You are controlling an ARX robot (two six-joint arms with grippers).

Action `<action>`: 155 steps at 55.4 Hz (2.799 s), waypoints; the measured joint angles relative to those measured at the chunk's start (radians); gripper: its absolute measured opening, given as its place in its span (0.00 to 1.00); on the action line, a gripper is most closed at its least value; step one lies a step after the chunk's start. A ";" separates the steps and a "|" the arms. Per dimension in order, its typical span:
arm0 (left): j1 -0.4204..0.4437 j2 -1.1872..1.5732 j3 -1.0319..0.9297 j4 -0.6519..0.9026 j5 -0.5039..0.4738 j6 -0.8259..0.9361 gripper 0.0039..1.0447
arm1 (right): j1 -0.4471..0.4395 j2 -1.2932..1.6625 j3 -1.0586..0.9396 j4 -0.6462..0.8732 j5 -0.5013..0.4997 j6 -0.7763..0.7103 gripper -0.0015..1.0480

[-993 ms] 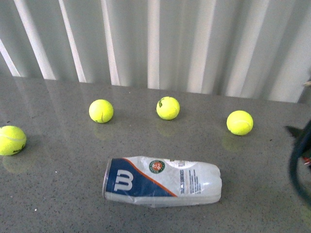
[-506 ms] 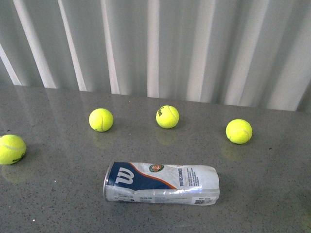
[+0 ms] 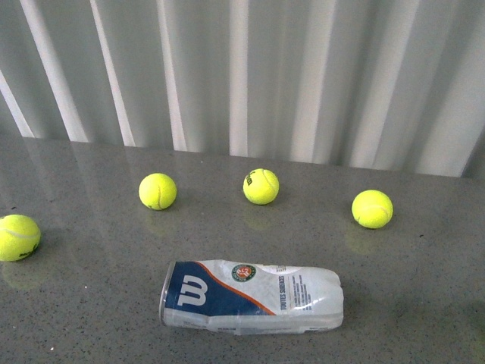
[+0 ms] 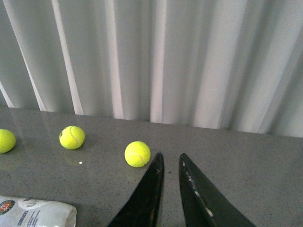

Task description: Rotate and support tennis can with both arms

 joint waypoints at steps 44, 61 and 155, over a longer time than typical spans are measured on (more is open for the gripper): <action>0.000 0.000 0.000 0.000 -0.001 0.000 0.94 | 0.001 -0.306 -0.102 -0.194 0.003 0.006 0.03; 0.000 0.000 0.000 0.000 -0.001 0.000 0.94 | 0.001 -0.521 -0.101 -0.414 0.003 0.007 0.03; -0.057 1.706 0.625 0.297 0.470 -0.006 0.94 | 0.003 -0.524 -0.102 -0.419 0.003 0.008 0.93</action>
